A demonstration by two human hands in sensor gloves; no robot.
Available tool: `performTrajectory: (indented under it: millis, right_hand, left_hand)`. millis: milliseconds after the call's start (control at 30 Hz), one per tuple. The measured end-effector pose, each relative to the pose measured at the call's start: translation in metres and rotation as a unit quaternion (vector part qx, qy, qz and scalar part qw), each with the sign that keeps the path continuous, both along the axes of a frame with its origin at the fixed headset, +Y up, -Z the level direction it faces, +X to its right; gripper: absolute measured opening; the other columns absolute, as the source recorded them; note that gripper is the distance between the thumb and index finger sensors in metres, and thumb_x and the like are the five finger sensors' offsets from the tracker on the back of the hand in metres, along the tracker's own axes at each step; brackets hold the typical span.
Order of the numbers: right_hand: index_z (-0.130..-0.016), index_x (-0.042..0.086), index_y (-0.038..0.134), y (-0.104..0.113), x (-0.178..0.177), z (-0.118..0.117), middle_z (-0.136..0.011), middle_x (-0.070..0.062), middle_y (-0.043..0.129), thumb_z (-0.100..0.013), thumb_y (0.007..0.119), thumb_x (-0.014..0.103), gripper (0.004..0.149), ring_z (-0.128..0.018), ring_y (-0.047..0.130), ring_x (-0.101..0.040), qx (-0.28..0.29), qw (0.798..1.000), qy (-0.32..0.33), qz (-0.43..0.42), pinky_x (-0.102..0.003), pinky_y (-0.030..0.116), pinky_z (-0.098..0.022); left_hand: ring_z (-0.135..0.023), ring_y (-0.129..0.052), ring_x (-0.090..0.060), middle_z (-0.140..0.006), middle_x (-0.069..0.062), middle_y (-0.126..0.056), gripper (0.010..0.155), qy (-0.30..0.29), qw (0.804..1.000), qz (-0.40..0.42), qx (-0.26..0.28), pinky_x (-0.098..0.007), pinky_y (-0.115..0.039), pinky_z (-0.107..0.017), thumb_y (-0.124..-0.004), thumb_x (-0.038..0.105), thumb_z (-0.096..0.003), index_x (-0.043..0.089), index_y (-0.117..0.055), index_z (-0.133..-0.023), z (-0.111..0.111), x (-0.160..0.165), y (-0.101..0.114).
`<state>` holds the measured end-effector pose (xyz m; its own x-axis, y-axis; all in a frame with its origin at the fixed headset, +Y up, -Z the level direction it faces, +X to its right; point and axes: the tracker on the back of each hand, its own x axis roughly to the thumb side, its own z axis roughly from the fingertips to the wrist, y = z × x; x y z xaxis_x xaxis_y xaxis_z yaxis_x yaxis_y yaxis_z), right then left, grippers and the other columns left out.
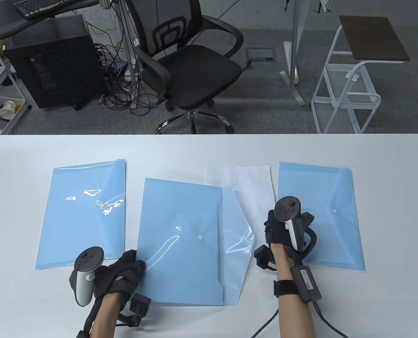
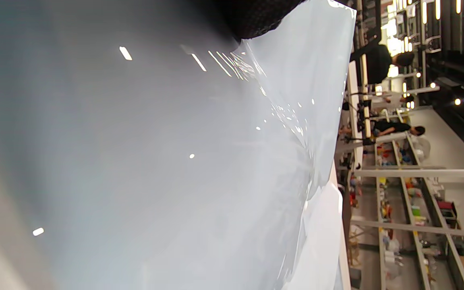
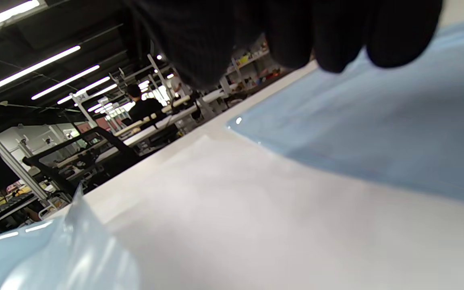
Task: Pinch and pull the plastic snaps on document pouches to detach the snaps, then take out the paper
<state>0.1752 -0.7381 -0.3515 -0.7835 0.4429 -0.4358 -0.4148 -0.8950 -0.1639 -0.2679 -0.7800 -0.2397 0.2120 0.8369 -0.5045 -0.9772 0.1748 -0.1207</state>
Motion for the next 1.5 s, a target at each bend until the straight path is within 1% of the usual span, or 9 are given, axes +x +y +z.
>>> performTrajectory:
  millis: [100,200,400,567,833,1000,1133,1267,1500]
  right_hand:
    - [-0.11,0.012,0.05,0.006,0.0,0.008,-0.117,-0.026,0.052,-0.054,0.079,0.031,0.066,-0.1,0.058,-0.056,0.013,1.0,0.018,0.009,-0.068,0.062,-0.066]
    - [-0.11,0.014,0.053,0.009,-0.003,0.017,-0.118,-0.024,0.052,-0.054,0.078,0.024,0.062,-0.1,0.058,-0.055,0.006,0.997,0.067,-0.026,-0.067,0.061,-0.067]
    - [-0.102,0.018,0.07,0.002,-0.01,0.029,-0.109,-0.02,0.071,-0.051,0.08,0.012,0.052,-0.089,0.08,-0.045,-0.037,0.984,0.163,-0.068,-0.049,0.079,-0.064]
    - [-0.1,0.016,0.073,-0.011,-0.017,0.038,-0.104,-0.022,0.077,-0.051,0.078,0.011,0.049,-0.083,0.082,-0.046,-0.091,0.965,0.215,-0.121,-0.052,0.081,-0.057]
    - [-0.106,0.019,0.065,-0.008,-0.04,0.045,-0.109,-0.025,0.072,-0.055,0.075,0.02,0.052,-0.088,0.078,-0.05,-0.088,0.918,0.289,-0.259,-0.057,0.077,-0.06]
    - [-0.112,0.02,0.051,0.001,-0.076,0.052,-0.12,-0.026,0.049,-0.056,0.073,0.027,0.06,-0.101,0.057,-0.056,-0.081,0.921,0.324,-0.199,-0.066,0.061,-0.068]
    - [-0.112,0.022,0.046,0.001,-0.107,0.057,-0.122,-0.024,0.035,-0.056,0.073,0.029,0.063,-0.104,0.041,-0.059,-0.093,0.924,0.351,-0.12,-0.072,0.049,-0.07]
    - [-0.112,0.022,0.043,-0.008,-0.129,0.058,-0.122,-0.022,0.03,-0.056,0.071,0.03,0.063,-0.105,0.035,-0.058,-0.114,0.922,0.365,-0.052,-0.073,0.044,-0.07]
    - [-0.112,0.022,0.041,-0.027,-0.155,0.057,-0.121,-0.023,0.025,-0.056,0.07,0.033,0.064,-0.104,0.03,-0.059,-0.139,0.916,0.376,-0.003,-0.075,0.039,-0.07]
  left_hand:
    - [-0.051,-0.103,-0.024,-0.087,-0.008,-0.087,0.047,0.0,1.0,0.005,0.003,-0.036,-0.092,-0.037,-0.067,0.018,-0.0572,0.009,-0.057,-0.103,0.0,0.0,0.0]
    - [-0.051,-0.103,-0.024,-0.088,-0.007,-0.086,0.047,0.001,1.0,0.014,0.005,-0.036,-0.092,-0.037,-0.067,0.018,-0.0571,0.01,-0.057,-0.103,0.001,0.0,-0.001]
    - [-0.052,-0.103,-0.024,-0.088,-0.007,-0.086,0.047,-0.001,1.0,0.023,0.006,-0.036,-0.091,-0.038,-0.067,0.018,-0.0573,0.01,-0.057,-0.103,0.002,0.001,-0.002]
    - [-0.052,-0.103,-0.024,-0.088,-0.007,-0.086,0.047,-0.005,1.0,0.026,0.005,-0.036,-0.091,-0.038,-0.066,0.018,-0.0574,0.011,-0.057,-0.103,0.003,0.001,-0.003]
    - [-0.053,-0.102,-0.025,-0.088,-0.007,-0.085,0.047,-0.007,1.0,0.022,0.008,-0.037,-0.091,-0.039,-0.066,0.017,-0.0575,0.011,-0.057,-0.103,0.003,0.0,-0.003]
    - [-0.053,-0.102,-0.025,-0.088,-0.007,-0.085,0.047,-0.01,1.0,0.015,0.008,-0.038,-0.09,-0.039,-0.066,0.017,-0.0575,0.012,-0.057,-0.103,0.003,0.0,-0.003]
    - [-0.055,-0.101,-0.026,-0.089,-0.007,-0.085,0.047,-0.011,1.0,0.005,0.005,-0.039,-0.09,-0.04,-0.066,0.016,-0.0576,0.012,-0.056,-0.103,0.003,-0.001,-0.005]
    - [-0.056,-0.101,-0.028,-0.089,-0.008,-0.084,0.047,-0.01,1.0,-0.001,0.003,-0.04,-0.09,-0.041,-0.065,0.016,-0.0577,0.012,-0.056,-0.103,0.003,-0.001,-0.005]
    - [-0.057,-0.101,-0.029,-0.09,-0.008,-0.084,0.047,-0.01,1.0,-0.019,0.0,-0.042,-0.089,-0.042,-0.066,0.016,-0.0576,0.011,-0.056,-0.103,0.003,-0.001,-0.006]
